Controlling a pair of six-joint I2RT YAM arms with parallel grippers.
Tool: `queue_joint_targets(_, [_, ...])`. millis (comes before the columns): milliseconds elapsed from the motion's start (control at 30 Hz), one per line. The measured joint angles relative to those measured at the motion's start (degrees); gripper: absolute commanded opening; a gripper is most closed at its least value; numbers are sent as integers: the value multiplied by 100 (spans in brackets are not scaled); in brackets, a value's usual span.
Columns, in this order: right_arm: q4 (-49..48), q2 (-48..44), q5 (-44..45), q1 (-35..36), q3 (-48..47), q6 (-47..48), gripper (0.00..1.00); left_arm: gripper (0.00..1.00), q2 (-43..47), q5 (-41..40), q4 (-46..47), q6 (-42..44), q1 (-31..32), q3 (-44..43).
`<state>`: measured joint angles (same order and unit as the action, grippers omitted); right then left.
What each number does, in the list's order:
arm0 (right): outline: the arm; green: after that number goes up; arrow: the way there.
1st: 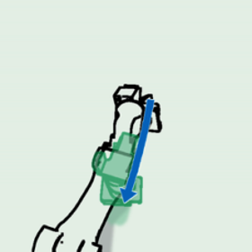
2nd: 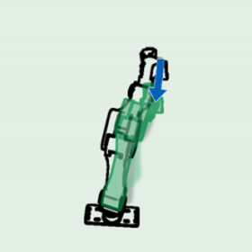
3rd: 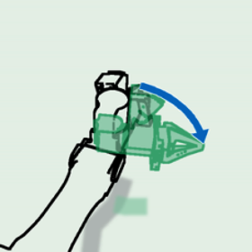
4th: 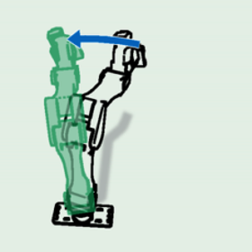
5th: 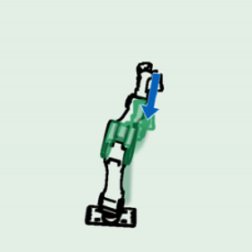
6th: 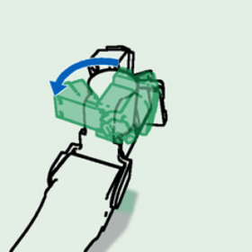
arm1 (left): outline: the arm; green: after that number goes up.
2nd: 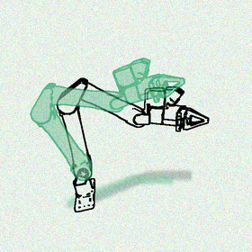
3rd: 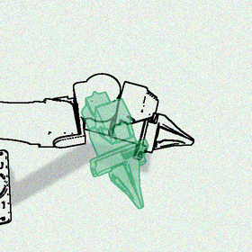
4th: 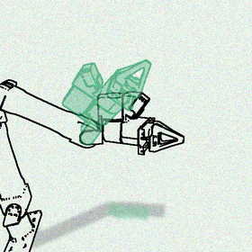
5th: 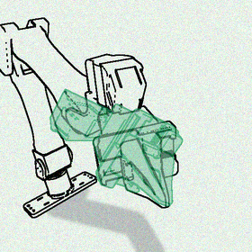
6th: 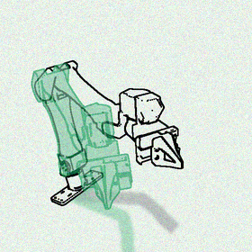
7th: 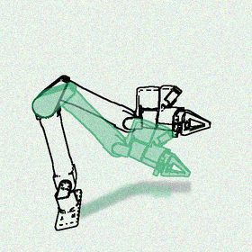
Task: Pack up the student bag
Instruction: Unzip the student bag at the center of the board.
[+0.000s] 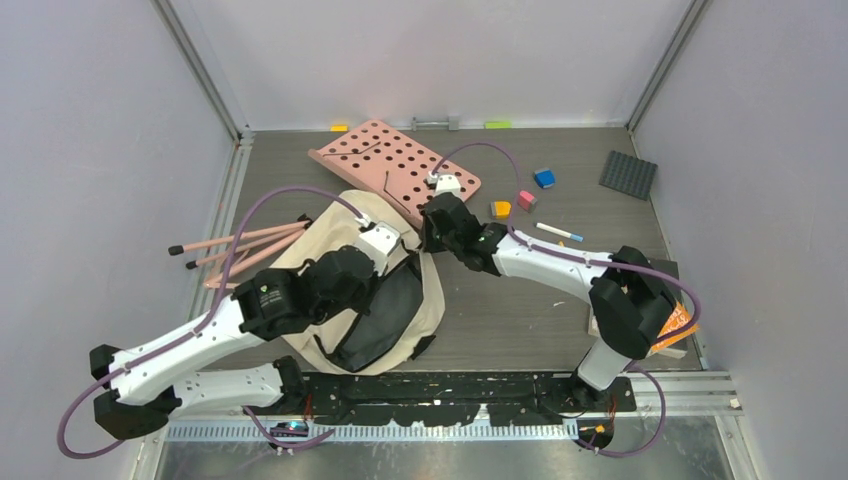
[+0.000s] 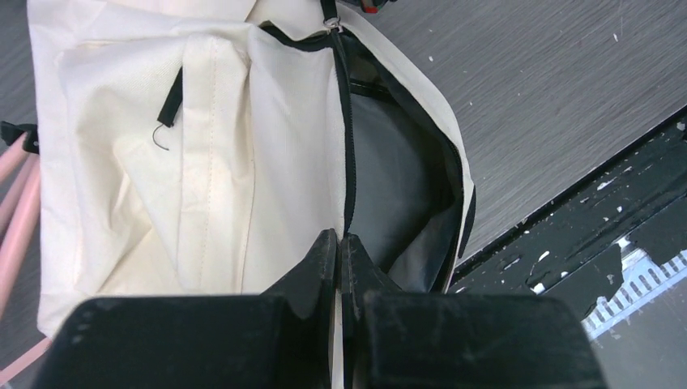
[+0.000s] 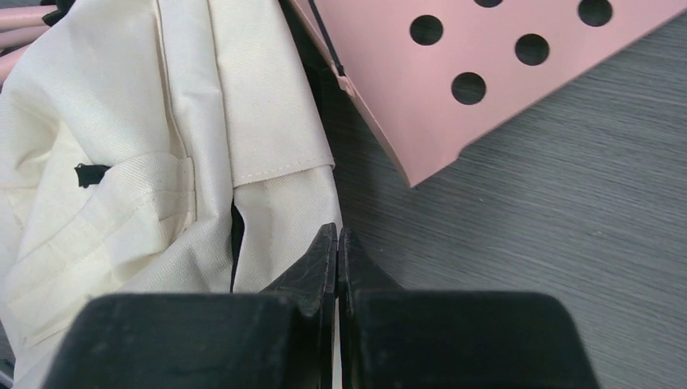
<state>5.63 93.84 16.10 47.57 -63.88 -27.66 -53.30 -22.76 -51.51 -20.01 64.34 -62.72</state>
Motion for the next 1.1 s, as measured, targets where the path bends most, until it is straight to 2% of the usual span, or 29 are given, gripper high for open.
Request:
queue_joint_targets(167, [-22, 284, -225, -7, -310, 98, 1, 0, -68, -50, -243, 229, -35, -363])
queue_joint_targets(433, [-63, 743, -90, -223, -638, 232, 1, 0, -330, -238, -765, 542, -33, -1298])
queue_joint_targets(867, [-59, 957, -122, -413, -911, 275, 1, 0, -540, -319, -815, 734, -127, -1543])
queue_joint_targets(933, [-4, 955, -116, -444, -911, 308, 9, 0, -531, -262, -691, 750, -339, -1440])
queue_joint_targets(967, [22, 955, -120, -468, -911, 323, 20, 0, -520, -164, -595, 765, -529, -1333])
queue_joint_targets(1000, [44, 953, -111, -492, -909, 354, 26, 0, -518, -101, -535, 785, -671, -1246])
queue_joint_targets(1033, [76, 938, -68, -511, -905, 367, 39, 0, -514, 79, -439, 815, -920, -1119])
queue_joint_targets(1067, [146, 898, -4, -557, -863, 428, 46, 0, -520, 249, -387, 841, -1217, -997])
queue_joint_targets(1100, [238, 841, 42, -601, -820, 466, 59, 0, -540, 407, -332, 852, -1484, -896])
